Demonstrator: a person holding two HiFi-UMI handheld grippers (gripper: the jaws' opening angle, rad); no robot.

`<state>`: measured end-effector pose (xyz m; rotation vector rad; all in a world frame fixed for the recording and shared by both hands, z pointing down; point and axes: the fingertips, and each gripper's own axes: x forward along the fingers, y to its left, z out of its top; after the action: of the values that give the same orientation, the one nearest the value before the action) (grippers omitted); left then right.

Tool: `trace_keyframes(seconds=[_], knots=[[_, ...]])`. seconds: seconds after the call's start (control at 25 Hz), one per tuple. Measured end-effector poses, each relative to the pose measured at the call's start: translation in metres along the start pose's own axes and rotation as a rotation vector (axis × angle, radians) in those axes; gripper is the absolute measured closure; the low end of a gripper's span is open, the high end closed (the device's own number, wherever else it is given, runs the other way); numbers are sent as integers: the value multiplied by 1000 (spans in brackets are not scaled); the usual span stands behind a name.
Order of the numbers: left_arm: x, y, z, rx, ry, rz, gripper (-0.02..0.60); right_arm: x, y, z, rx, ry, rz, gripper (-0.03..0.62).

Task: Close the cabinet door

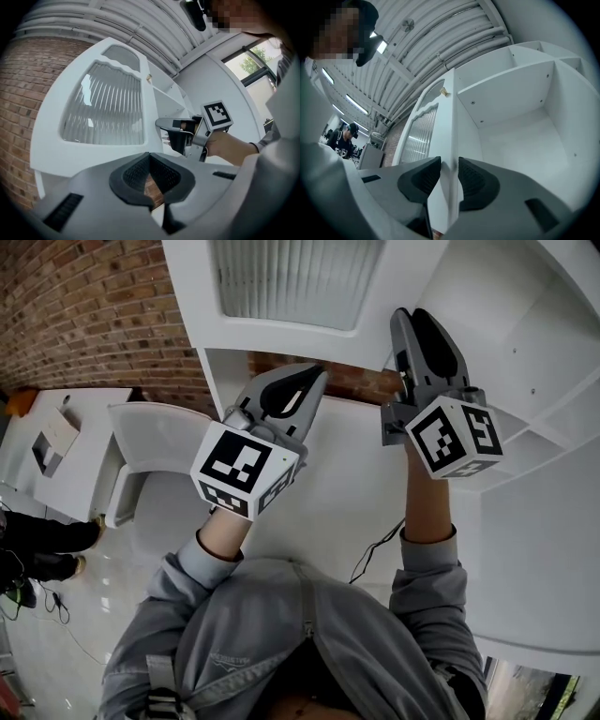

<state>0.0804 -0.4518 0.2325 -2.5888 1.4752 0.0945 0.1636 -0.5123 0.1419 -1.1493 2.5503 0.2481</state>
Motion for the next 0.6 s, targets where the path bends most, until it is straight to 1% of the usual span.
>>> trace_keyframes(seconds=[0.16, 0.36, 0.48, 0.6], knots=[[-24, 8, 0, -3, -7, 22, 575, -13, 1, -16, -77, 49, -103, 469], [-53, 14, 0, -20, -12, 6, 575, -38, 13, -48, -57, 125, -196, 503], [-72, 16, -1, -34, -11, -6, 575, -53, 27, -59, -61, 158, -243, 535], [-91, 20, 1, -52, -8, -18, 575, -66, 45, -66, -58, 189, -279, 553]])
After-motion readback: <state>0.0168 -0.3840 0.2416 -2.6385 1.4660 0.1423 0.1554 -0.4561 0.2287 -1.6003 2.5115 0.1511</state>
